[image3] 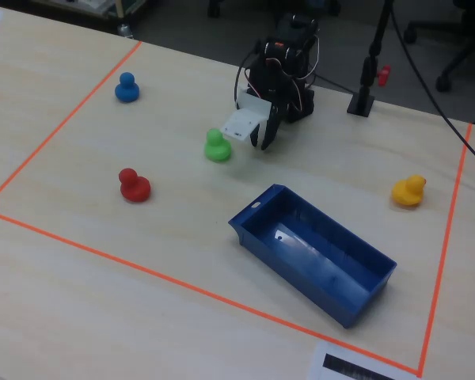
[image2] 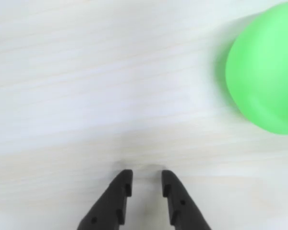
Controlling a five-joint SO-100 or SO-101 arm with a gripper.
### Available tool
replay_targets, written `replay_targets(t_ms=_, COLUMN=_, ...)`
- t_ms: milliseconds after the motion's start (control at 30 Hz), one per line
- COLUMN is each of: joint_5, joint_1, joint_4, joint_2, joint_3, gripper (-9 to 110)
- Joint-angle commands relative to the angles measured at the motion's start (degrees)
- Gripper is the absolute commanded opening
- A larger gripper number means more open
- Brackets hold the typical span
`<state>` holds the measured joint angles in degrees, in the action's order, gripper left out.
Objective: Grasp yellow duck and put it into box.
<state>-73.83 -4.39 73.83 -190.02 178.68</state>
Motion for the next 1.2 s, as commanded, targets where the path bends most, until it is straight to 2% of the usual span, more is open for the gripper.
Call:
replay_targets(t_ms=0, joint_5=0.70, joint_1=-0.09, joint_4=1.05, joint_2=0.35, joint_3=-0.44, gripper=6)
replay_targets(t_ms=867, joint_5=0.70, joint_1=-0.09, joint_4=1.14, joint_2=0.35, joint_3=-0.44, gripper=6)
replay_targets(t_ms=1033, joint_5=0.70, joint_1=5.19, joint_4=1.14, joint_2=0.26, joint_3=-0.44, gripper=6)
replay_targets(t_ms=1167, joint_5=0.70, joint_1=4.75, joint_4=1.14, joint_2=0.26, joint_3=-0.44, gripper=6)
